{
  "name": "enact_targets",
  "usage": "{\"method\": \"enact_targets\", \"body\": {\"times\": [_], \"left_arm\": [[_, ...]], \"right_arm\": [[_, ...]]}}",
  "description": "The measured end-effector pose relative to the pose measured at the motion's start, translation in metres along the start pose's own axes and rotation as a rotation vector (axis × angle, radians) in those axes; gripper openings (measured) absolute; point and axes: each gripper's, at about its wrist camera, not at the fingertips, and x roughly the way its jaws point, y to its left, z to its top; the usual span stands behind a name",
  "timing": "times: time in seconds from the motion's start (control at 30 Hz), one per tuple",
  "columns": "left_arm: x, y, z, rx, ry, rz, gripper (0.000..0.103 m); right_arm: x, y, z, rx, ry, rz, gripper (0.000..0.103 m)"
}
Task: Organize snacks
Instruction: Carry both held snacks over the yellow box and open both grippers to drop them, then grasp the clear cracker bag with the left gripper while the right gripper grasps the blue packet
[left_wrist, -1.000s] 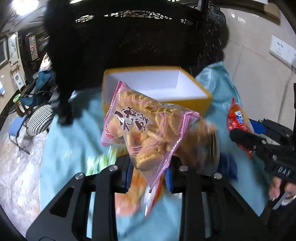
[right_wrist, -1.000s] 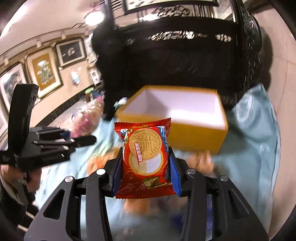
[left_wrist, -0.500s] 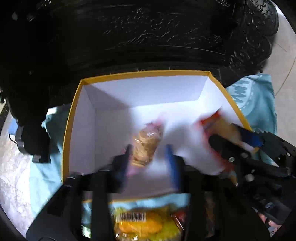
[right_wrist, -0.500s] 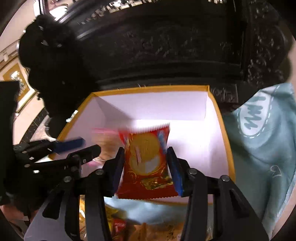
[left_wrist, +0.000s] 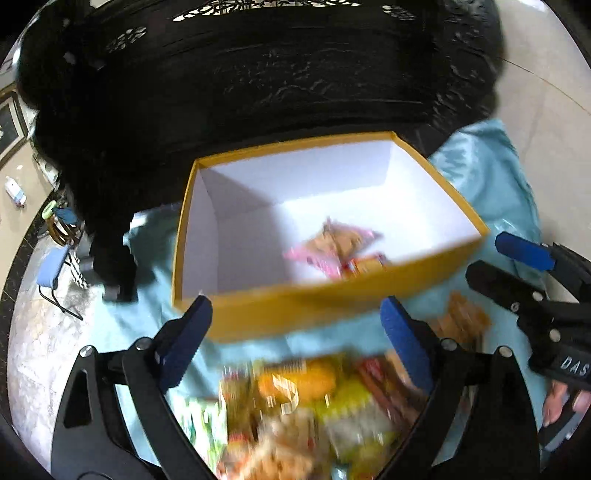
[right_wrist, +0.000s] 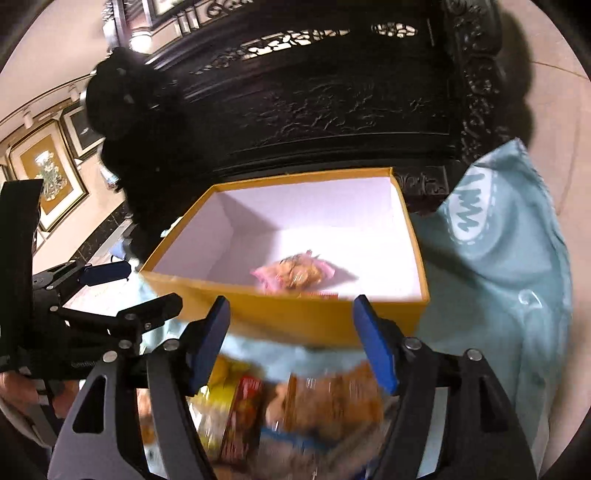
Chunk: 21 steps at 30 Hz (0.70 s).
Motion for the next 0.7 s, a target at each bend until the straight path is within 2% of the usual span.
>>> {"method": "enact_targets", "body": {"times": [0.2,0.33,0.5,0.57,0.7], "left_arm": [[-0.035,0.012,-0.050,-0.013,-0.003,-0.002,0.097],[-0.044,0.020,-0.073,-0.032,-0.004,-0.011,0.097],[-0.025,0.016,-0.087,0.032,0.031,0.013,0.097],[-0.015,0.018,-0.093,0.046,0.051,0.000,0.097],[0.006,0.030,-0.108,0.034,0.101,-0.001,0.097]], "right_arm": [[-0.037,0.002,-0.055,0.026,0.004,0.006,0.071],[-0.045,0.001,-0.090,0.020,0.034,-0.026,0.071],[-0.047,-0.007,-0.117,0.083,0.057,0.010,0.071],[-0.049,-0.012,-0.125,0.105,0.056,0.023,0.071],[-0.049,-0.020,-0.137,0.144,0.071,0.049,0.071]]}}
